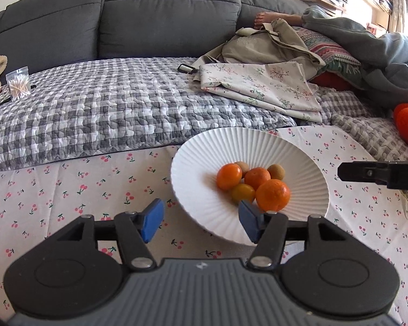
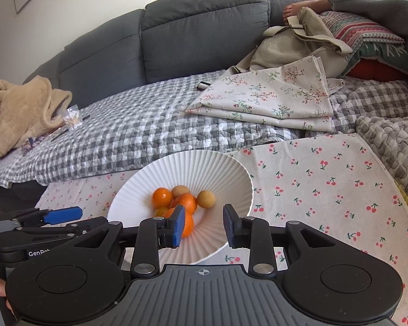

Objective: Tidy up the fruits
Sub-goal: 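Open both tools to drop the tomato and kiwi into the bowl, then withdraw both tools from the bowl toward the remaining fruit pile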

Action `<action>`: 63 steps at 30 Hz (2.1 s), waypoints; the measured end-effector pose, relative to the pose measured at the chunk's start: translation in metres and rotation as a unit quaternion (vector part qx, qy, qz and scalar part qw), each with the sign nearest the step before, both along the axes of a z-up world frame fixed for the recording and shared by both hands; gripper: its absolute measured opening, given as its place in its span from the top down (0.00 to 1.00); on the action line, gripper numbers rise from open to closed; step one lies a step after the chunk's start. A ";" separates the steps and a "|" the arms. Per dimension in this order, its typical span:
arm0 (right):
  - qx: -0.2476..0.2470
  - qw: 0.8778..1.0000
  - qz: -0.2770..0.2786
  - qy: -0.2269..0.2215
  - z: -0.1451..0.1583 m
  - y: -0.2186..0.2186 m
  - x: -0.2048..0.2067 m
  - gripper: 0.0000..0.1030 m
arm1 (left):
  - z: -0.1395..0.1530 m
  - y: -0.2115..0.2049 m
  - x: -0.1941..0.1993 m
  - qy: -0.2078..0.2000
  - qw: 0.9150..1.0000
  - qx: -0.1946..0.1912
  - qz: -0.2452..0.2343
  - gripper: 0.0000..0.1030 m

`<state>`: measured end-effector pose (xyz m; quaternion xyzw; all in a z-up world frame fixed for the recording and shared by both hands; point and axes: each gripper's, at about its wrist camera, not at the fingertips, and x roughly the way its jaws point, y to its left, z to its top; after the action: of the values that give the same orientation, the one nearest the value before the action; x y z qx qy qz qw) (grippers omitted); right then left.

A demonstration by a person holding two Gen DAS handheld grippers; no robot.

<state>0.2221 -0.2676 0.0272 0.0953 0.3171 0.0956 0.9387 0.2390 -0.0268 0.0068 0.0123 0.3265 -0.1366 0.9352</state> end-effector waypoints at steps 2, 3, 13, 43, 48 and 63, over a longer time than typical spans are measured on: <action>0.005 1.000 0.006 0.002 0.002 0.001 -0.005 0.66 | 0.000 0.001 -0.005 0.000 1.000 0.003 -0.002 0.41; 0.009 1.000 0.011 0.003 0.004 0.003 -0.008 0.61 | 0.000 0.002 -0.008 0.002 1.000 0.005 -0.003 0.41; 0.004 0.998 0.055 0.014 0.008 0.019 -0.046 0.42 | 0.001 0.009 -0.045 0.008 0.999 0.037 -0.013 0.30; 0.010 0.994 0.102 0.047 0.012 0.051 -0.106 0.14 | -0.022 0.009 -0.142 0.054 0.994 0.038 -0.086 0.10; 0.002 0.993 0.108 0.052 0.005 0.055 -0.111 0.14 | -0.032 -0.004 -0.153 0.047 0.991 0.057 -0.115 0.11; -0.019 0.991 0.117 0.062 -0.012 0.065 -0.108 0.17 | -0.050 -0.014 -0.153 0.030 0.987 0.079 -0.138 0.43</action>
<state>0.1136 -0.2027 0.0150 0.0456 0.3852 0.1932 0.9013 0.0862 -0.0408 -0.0428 0.1270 0.3592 -0.2380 0.8934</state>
